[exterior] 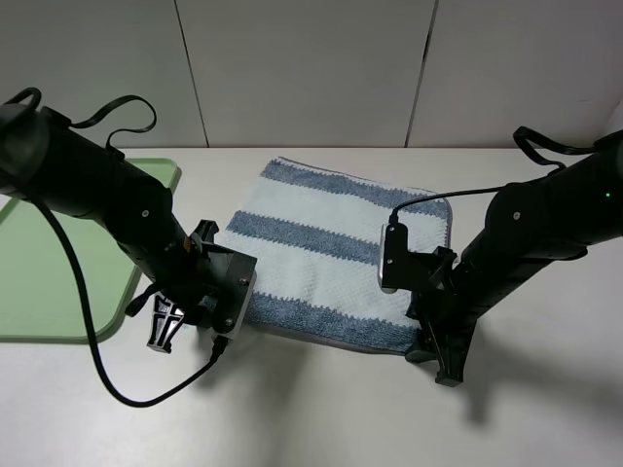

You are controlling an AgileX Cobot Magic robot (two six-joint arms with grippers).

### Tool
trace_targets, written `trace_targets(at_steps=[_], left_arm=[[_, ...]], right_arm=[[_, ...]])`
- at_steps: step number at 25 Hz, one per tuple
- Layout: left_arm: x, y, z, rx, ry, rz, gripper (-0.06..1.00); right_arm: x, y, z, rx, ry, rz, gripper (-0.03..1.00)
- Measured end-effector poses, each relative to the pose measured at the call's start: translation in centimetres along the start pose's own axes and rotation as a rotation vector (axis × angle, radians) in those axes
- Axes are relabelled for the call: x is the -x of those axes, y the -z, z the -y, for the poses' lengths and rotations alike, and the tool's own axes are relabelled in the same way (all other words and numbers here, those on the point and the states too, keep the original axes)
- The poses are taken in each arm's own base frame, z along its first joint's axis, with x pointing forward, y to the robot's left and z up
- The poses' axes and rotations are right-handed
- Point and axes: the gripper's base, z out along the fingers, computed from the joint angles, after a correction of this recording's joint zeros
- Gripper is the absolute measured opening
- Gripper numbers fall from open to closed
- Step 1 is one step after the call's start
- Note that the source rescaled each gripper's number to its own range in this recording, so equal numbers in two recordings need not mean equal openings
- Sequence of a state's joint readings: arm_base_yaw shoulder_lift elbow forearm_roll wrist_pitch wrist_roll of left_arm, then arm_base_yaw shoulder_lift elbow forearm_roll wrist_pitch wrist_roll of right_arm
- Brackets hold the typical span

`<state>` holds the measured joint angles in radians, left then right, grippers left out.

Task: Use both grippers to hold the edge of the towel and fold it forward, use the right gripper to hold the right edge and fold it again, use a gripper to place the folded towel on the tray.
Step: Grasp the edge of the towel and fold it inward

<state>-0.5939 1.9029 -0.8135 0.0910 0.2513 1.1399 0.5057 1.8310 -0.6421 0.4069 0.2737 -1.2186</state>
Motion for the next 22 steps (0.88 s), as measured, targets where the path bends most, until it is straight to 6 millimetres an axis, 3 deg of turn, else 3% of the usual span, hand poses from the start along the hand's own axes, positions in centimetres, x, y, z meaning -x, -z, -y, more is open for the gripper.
trace_targets(at_steps=[5, 12, 22], left_arm=[[0.04, -0.18, -0.03, 0.012, 0.000, 0.006, 0.04], [0.04, -0.19, -0.04, 0.015, -0.001, 0.007, 0.01], [0.02, -0.09, -0.01, 0.011, -0.001, 0.005, 0.00]], right_arm=[[0.05, -0.02, 0.16, -0.017, -0.013, 0.006, 0.36], [0.14, -0.03, 0.44, -0.048, -0.020, 0.016, 0.00], [0.19, 0.00, 0.42, -0.036, -0.017, 0.013, 0.00]])
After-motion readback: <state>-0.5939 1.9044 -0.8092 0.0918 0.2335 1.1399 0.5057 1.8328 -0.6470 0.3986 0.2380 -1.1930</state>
